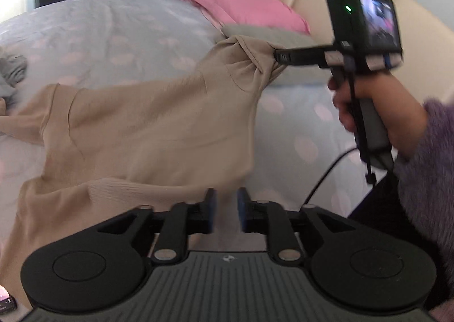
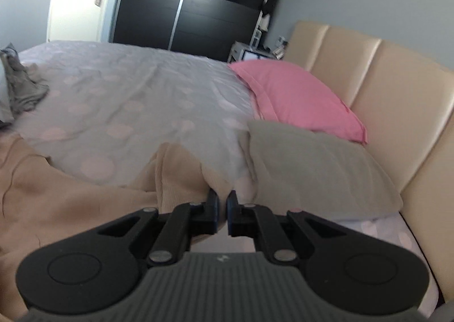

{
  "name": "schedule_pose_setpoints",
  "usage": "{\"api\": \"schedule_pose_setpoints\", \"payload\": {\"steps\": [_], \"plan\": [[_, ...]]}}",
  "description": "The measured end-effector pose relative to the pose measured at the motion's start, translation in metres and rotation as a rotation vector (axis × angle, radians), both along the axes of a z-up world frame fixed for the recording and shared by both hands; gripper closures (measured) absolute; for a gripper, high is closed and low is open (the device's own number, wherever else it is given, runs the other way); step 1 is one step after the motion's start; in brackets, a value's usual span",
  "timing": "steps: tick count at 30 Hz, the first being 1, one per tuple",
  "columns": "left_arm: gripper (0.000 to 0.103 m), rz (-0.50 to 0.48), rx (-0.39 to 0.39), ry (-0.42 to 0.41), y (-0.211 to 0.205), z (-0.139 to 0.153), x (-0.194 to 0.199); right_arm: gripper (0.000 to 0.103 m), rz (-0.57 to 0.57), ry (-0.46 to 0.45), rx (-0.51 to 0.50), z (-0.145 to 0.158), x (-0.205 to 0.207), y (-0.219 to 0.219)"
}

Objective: Fold clothes
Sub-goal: 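Lay the beige sweater flat on the bed and open both grippers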

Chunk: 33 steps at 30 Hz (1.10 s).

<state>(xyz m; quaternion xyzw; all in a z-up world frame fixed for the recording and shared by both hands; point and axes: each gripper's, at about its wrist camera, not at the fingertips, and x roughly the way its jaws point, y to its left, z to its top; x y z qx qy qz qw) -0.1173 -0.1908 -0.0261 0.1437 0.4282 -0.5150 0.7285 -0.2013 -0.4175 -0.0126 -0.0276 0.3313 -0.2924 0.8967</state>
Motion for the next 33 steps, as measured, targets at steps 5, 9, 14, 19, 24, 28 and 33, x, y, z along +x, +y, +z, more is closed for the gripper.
{"api": "schedule_pose_setpoints", "payload": {"steps": [5,9,14,19,24,28,33], "plan": [[0.058,0.053,0.036,-0.001,0.002,-0.009,0.021,0.089,-0.065,0.078,0.063,-0.030,-0.008,-0.032],[0.058,0.119,0.078,-0.024,0.003,-0.012,0.037,0.067,-0.054,0.037,0.087,-0.025,-0.011,-0.031],[0.058,0.198,0.132,-0.028,0.014,-0.021,0.072,0.061,0.015,0.028,0.129,-0.025,-0.003,-0.018],[0.055,0.246,0.203,-0.066,0.022,-0.039,0.101,0.053,0.061,0.091,0.259,-0.044,0.001,-0.004],[0.054,0.305,0.251,-0.060,0.032,-0.067,0.131,0.050,0.058,0.181,0.349,-0.070,0.001,0.011],[0.054,0.362,0.287,-0.073,0.040,-0.089,0.154,0.038,-0.049,0.221,0.430,-0.091,-0.002,0.006],[0.047,0.402,0.283,-0.024,0.050,-0.107,0.176,0.033,-0.167,0.237,0.575,-0.113,-0.013,-0.003]]}}
